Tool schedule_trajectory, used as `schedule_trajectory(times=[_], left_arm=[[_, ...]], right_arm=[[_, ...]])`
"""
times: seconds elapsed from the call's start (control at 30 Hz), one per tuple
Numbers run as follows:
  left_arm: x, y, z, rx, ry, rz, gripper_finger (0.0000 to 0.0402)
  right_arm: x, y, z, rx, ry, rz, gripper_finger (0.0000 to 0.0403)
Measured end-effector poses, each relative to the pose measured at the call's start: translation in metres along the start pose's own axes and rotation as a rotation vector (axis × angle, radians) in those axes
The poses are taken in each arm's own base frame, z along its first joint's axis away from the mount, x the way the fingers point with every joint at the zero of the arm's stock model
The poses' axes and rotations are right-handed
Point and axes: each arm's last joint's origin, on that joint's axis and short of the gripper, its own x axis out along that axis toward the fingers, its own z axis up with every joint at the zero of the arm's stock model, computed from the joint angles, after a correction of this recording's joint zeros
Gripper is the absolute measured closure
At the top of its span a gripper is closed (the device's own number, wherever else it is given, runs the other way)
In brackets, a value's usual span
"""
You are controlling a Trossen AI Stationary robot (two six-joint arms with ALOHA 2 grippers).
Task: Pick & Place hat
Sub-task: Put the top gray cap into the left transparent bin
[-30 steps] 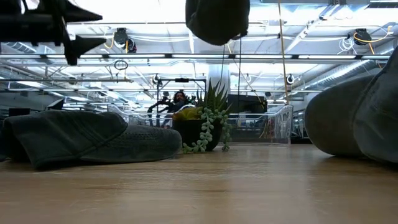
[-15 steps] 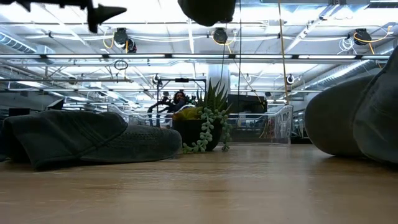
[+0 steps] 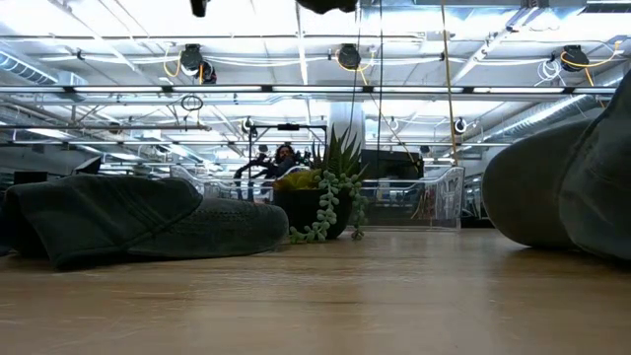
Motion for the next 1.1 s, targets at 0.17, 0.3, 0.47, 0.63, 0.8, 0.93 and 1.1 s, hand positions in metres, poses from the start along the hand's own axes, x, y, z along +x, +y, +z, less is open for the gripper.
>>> schedule_trajectory(times=[0.17, 0.3, 0.47, 0.63, 0.8, 0.93, 1.1], left_arm=[[0.020, 0.001, 0.009, 0.009, 0.013, 0.006, 0.0096], [0.036, 0.005, 0.009, 0.004, 0.054, 0.024, 0.0096], [0.055, 0.003, 0.006, 0.012, 0.088, 0.001, 0.0096], [0.071, 0.004, 0.001, 0.004, 0.116, -0.006, 0.0096], [0.079, -0.001, 0.003, 0.004, 0.056, -0.065, 0.0096], [0.083, -0.002, 0.002, 0.010, 0.037, -0.071, 0.0096], [0.082, -0.002, 0.002, 0.008, 0.038, -0.066, 0.0121]], right_arm=[[0.000, -0.002, 0.003, -0.023, -0.030, -0.017, 0.0403], [0.000, -0.002, 0.004, -0.049, -0.034, -0.019, 0.0403], [0.000, -0.002, 0.003, -0.043, -0.032, -0.018, 0.0403], [0.000, -0.002, 0.003, -0.040, -0.025, -0.014, 0.0403], [0.000, -0.001, 0.003, -0.021, -0.026, -0.013, 0.0403], [0.000, -0.001, 0.003, -0.005, -0.026, -0.013, 0.0403], [0.000, -0.001, 0.003, -0.003, -0.026, -0.013, 0.0403]])
